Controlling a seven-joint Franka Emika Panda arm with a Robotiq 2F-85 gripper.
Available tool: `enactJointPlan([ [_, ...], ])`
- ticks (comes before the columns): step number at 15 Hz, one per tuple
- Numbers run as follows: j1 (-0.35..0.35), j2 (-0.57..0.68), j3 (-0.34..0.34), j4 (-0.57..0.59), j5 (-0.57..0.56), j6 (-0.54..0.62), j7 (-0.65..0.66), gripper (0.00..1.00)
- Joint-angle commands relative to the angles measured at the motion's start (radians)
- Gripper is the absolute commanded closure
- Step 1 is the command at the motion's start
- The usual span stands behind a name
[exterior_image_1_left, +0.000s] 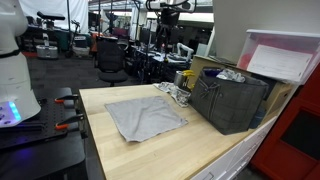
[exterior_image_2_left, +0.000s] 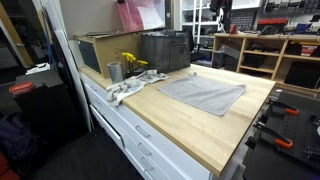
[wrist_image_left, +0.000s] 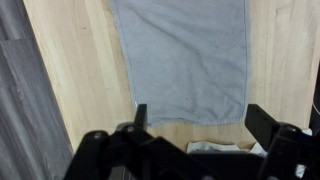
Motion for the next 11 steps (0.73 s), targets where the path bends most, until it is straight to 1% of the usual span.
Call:
enactJointPlan([
  [1, 0.006, -0.032, -0.020, -0.008, 0.025, -0.066, -0.024, 0.00],
  [2, 0.006, -0.035, -0.022, -0.009, 0.034, -0.067, -0.024, 0.00],
  [3, 0.011, -0.004, -0.018, 0.003, 0.011, -0.039, -0.003, 0.00],
  [11, 0.011, -0.011, -0.021, 0.003, 0.018, -0.048, -0.003, 0.00],
])
